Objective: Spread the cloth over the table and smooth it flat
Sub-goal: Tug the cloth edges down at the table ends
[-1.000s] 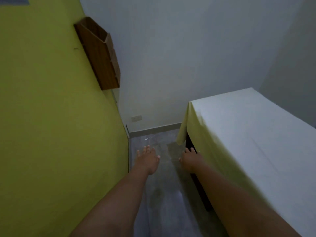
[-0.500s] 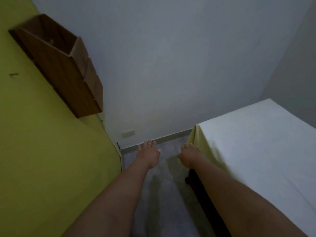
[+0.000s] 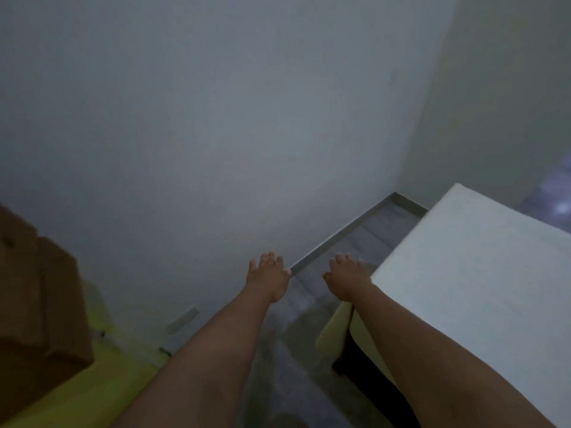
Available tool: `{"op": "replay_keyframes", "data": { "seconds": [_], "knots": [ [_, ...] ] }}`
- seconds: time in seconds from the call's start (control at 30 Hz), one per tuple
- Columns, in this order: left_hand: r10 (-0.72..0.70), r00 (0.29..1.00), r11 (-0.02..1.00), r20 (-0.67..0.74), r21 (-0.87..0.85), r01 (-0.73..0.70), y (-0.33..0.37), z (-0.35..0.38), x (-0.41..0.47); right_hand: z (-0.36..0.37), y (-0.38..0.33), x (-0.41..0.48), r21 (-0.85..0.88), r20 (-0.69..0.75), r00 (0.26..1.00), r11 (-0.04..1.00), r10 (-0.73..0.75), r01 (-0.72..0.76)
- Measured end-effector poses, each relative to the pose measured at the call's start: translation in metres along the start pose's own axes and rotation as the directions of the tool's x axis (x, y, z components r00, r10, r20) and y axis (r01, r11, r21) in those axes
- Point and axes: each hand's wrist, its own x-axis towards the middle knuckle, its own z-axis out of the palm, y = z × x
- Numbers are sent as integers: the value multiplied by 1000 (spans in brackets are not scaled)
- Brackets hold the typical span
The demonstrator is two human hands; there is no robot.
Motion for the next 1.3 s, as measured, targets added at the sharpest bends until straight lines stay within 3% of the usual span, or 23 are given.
{"op": "replay_keyframes", "data": {
  "seconds": [0.3, 0.47, 0.67, 0.83, 1.0, 1.17, 1.3],
  "knots": [
    [318, 948, 944, 30, 79, -319, 63, -50, 139, -37, 85, 52, 118, -51, 928, 925, 369, -361],
    [486, 873, 868, 23, 98, -486, 120, -71, 194, -47, 128, 66, 154, -83, 875, 873, 478, -462],
    [698, 712, 688, 77, 203, -696, 192, -77, 227, -40, 159, 62, 324, -159, 695, 702, 701, -634],
    [851, 507, 474, 141, 212, -855, 251, -73, 254, -22, 182, 47, 414, -92, 491, 482, 866, -772],
    [955, 195, 135, 224, 256, -957, 297, -63, 280, -8, 168, 47, 502, -18, 248, 223, 969, -836],
    [936, -81, -181, 342, 272, -945, 312, -49, 286, -9, 133, 52, 583, 72, -27, -64, 997, -810],
    [839, -291, -420, 460, 206, -884, 304, -33, 260, -2, 82, 53, 650, 134, -246, -273, 960, -710]
  ]
}}
